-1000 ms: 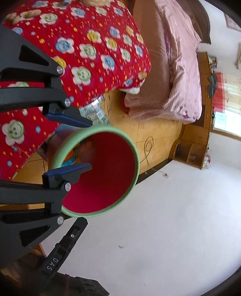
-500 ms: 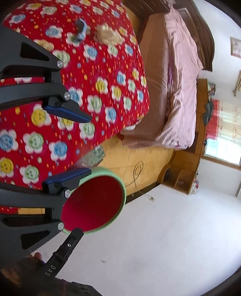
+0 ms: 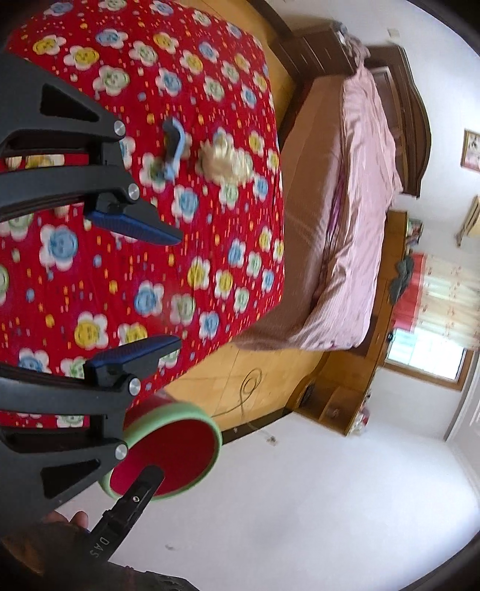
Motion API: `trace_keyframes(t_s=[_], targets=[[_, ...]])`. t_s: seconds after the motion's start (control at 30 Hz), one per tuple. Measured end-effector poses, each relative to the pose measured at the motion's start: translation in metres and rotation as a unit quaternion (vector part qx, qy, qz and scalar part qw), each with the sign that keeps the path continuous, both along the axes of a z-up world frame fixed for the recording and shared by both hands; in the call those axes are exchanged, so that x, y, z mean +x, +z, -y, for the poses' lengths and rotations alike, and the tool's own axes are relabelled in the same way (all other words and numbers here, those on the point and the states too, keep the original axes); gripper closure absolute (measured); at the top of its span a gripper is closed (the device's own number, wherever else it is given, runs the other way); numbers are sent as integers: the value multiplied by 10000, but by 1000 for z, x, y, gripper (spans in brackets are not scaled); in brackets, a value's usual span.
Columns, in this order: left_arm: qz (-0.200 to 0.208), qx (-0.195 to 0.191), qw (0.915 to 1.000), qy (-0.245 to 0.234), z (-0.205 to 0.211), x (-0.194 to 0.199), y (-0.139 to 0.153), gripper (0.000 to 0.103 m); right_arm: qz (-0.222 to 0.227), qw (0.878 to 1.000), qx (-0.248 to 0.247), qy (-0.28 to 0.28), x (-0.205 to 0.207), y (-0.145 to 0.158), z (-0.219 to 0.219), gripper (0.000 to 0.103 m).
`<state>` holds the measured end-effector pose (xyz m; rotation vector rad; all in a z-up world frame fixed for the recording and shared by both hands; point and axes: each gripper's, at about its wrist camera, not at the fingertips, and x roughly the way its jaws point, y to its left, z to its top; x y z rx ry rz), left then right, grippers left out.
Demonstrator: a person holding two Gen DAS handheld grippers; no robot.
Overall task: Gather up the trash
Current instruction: 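Move both open grippers back over the remaining items on the bedspread, then grasp the blue plastic piece with the left gripper and lift it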
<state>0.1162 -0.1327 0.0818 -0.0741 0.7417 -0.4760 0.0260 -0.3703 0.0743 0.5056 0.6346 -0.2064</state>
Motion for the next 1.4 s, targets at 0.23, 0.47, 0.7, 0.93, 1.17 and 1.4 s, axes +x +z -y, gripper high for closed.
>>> trace_keyframes(t_s=[0.23, 0.47, 0.7, 0.93, 1.17, 1.4], targets=[[10, 6, 9992, 405, -42, 11, -2, 52, -46, 9995, 45, 323, 28, 0, -26, 30], [-13, 180, 9971, 737, -77, 26, -8, 52, -149, 9979, 52, 631, 55, -4, -55, 30], [-105, 270, 9946, 998, -104, 43, -23, 52, -233, 9967, 92, 775, 78, -14, -77, 25], [-312, 247, 9945, 971, -113, 61, -45, 45, -408, 9951, 56, 903, 99, -25, -90, 25], [-416, 293, 9966, 652, -100, 79, -66, 33, -619, 9937, 145, 925, 112, -42, -92, 24], [-584, 483, 9963, 402, -82, 95, -83, 33, -730, 9929, 232, 913, 118, -54, -86, 25]])
